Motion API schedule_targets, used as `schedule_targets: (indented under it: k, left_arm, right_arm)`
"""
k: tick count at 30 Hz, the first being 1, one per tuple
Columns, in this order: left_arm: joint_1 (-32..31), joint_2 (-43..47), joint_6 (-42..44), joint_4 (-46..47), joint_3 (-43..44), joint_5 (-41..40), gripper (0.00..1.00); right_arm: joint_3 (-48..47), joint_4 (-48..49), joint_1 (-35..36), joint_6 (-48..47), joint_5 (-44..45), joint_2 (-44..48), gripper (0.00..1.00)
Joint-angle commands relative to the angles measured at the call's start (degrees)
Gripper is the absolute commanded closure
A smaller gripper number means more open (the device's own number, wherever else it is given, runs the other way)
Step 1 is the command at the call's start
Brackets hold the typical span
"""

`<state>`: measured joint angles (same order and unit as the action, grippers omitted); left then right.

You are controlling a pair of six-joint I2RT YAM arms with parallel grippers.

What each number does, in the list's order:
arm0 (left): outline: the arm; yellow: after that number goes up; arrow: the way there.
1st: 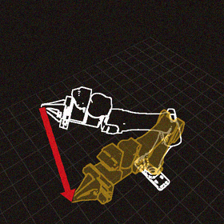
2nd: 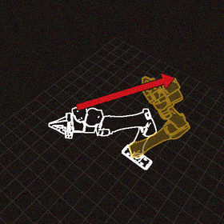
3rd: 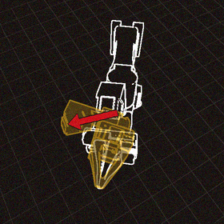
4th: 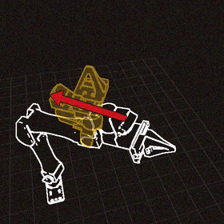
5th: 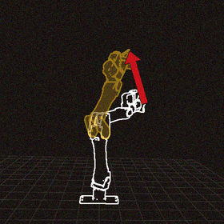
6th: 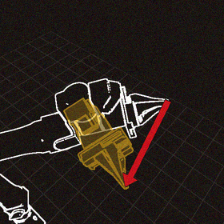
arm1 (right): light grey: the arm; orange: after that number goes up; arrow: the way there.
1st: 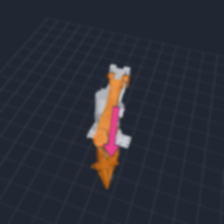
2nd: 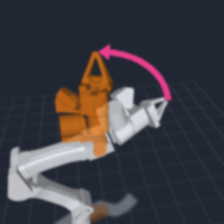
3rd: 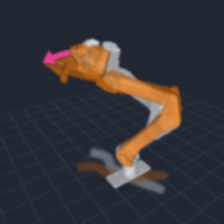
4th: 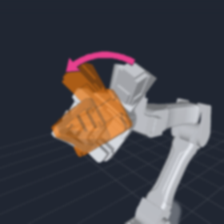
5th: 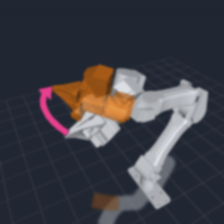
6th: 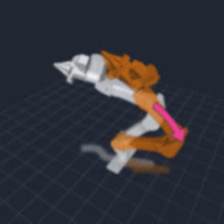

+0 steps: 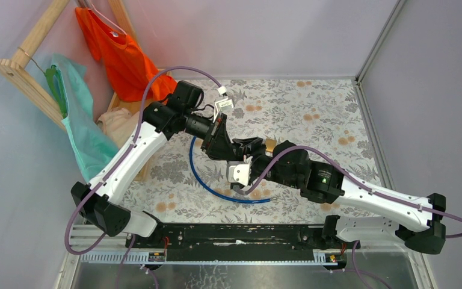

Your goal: Unlock with the key

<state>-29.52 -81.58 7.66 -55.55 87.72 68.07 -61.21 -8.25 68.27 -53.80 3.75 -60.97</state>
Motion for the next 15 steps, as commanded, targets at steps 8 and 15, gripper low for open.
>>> schedule_targets:
  k: [8,15]
  left_arm:
    - [1.7,1.2,9.6,-7.5,4.3,2.3,0.30]
    - [3.2,-1.6,33.0,-26.9,10.4,-7.6,0.24]
  right_arm:
    - [-1.4,5.7,1.2,0.1,6.4,1.9,0.79]
    - [-0.6,5.1,1.2,4.6,6.7,3.3,0.95]
